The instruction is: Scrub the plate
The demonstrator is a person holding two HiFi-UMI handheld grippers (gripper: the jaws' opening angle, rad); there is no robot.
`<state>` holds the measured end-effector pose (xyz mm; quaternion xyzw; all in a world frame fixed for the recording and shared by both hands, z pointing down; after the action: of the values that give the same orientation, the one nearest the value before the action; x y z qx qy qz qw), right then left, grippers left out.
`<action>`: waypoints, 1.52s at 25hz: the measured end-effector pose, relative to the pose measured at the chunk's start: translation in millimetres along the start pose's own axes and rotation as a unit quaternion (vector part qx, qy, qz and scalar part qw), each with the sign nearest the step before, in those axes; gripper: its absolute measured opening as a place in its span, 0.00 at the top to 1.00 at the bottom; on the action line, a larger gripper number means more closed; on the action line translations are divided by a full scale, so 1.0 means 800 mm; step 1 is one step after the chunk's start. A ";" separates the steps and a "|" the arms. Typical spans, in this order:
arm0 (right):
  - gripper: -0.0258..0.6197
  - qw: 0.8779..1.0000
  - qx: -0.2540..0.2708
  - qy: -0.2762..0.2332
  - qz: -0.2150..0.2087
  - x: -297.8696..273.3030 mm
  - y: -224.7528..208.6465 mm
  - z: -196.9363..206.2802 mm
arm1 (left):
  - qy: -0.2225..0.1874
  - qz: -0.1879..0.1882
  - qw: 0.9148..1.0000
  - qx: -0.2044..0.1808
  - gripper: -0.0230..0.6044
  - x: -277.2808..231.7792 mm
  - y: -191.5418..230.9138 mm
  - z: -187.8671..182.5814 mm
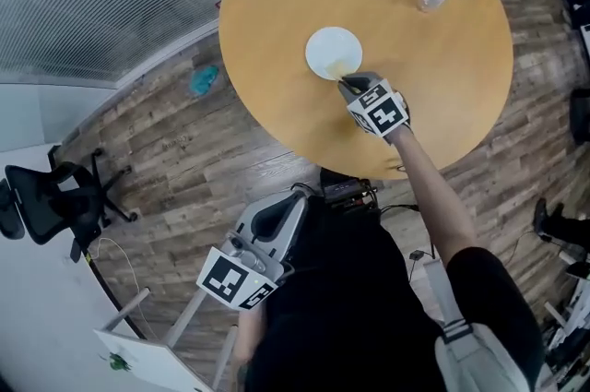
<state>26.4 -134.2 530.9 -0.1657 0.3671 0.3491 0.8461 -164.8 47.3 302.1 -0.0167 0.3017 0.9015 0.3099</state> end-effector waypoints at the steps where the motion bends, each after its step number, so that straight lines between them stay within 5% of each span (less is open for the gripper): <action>1: 0.92 1.000 0.007 0.009 -0.003 -0.007 -0.003 0.004 | 0.002 0.000 1.000 0.002 0.95 -0.008 0.002 0.000; 19: 0.92 0.998 0.022 0.054 -0.014 -0.057 -0.065 0.026 | 0.013 0.002 1.000 0.023 0.94 -0.076 0.022 -0.004; 38: 0.92 0.996 0.035 0.076 0.016 -0.107 -0.127 -0.018 | 0.008 -0.009 0.999 0.034 0.95 -0.073 0.037 -0.004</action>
<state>49.8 -253.3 586.8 -0.1562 0.4445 0.3365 0.8153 -135.0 -4.7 327.9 -0.0159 0.3340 0.8879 0.3160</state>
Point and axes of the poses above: the fingertips, and each gripper's own axes: x backward along the fingers, y to its left, z out of its underside, the point moved 6 cm from there along x, backward along the fingers, and after that the axes turned 5 degrees about x, right-handed, at the moved point
